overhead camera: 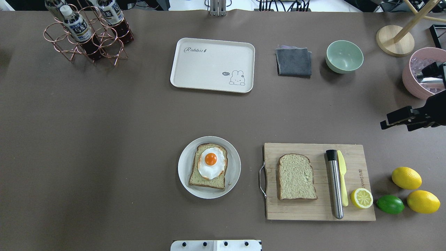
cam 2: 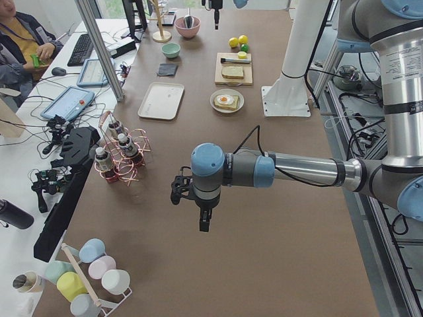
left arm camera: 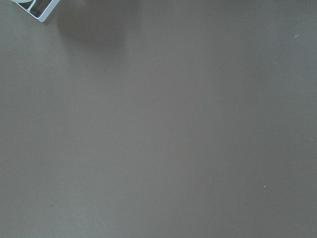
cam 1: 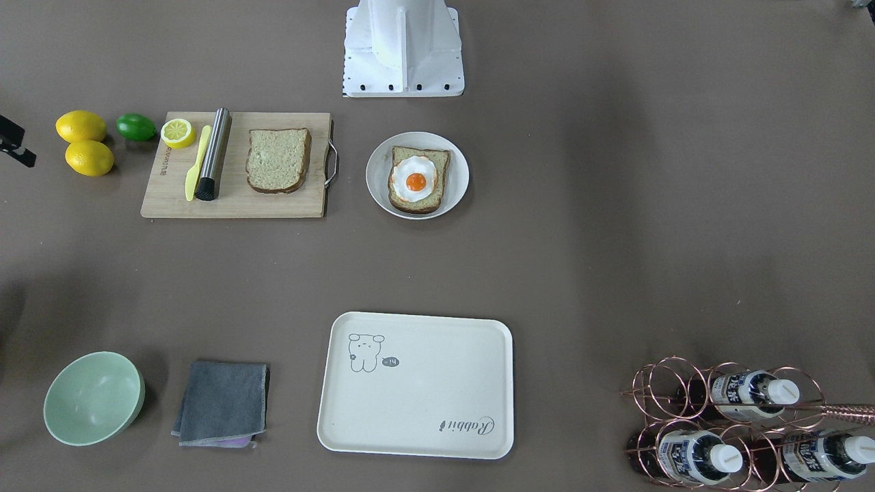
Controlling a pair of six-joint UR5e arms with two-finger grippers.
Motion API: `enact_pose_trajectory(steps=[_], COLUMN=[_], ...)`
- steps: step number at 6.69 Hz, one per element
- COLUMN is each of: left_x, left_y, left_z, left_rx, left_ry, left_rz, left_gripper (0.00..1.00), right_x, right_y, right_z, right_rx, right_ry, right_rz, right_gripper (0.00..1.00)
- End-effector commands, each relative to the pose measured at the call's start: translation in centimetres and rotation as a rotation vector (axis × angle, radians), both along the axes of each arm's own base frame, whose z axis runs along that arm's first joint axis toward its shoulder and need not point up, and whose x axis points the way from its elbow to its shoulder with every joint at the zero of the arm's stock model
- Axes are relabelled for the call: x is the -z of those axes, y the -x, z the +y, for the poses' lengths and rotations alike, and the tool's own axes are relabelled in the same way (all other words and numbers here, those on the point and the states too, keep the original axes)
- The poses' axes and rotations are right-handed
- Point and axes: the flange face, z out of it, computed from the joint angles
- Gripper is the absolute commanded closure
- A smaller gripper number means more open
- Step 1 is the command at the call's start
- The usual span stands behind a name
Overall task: Make sandwich and place on tray
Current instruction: 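Move the right gripper over the bread slice on the cutting board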
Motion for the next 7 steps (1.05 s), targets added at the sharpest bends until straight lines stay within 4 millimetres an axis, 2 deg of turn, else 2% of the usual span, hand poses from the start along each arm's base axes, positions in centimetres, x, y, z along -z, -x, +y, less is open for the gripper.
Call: enact_pose_trajectory(steps=[1,2,4,5,7], left_x=[0.1,0.2,0.3,0.5,0.6], left_y=[-0.1,-0.1,-0.1,-0.2,-0.2], left_z=[-0.2,-0.3,-0.5,-0.9,-1.0], left_rx=[0.001,0.001,-0.001,-0.002,-0.002], left_ry=[0.000,-0.003,-0.004,-0.008,-0.011], left_rz=[0.007,0.007,0.007,0.007,0.007], left_gripper=[0.03,0.03,0.03,0.03,0.02], right_x=[4.2,5.5,6.7,6.5,5.7], right_y=[9.0,13.3,18.2,19.9,20.2], right_z=[2.4,4.0,7.0,7.8,8.3], right_rx=[-0.036,-0.053,-0.060,-0.060,-0.053], right_ry=[0.058,0.072,0.083,0.068,0.070], right_rz=[-0.050,-0.043,-0.038,-0.024,-0.008], right_gripper=[0.01,0.02,0.11,0.15,0.17])
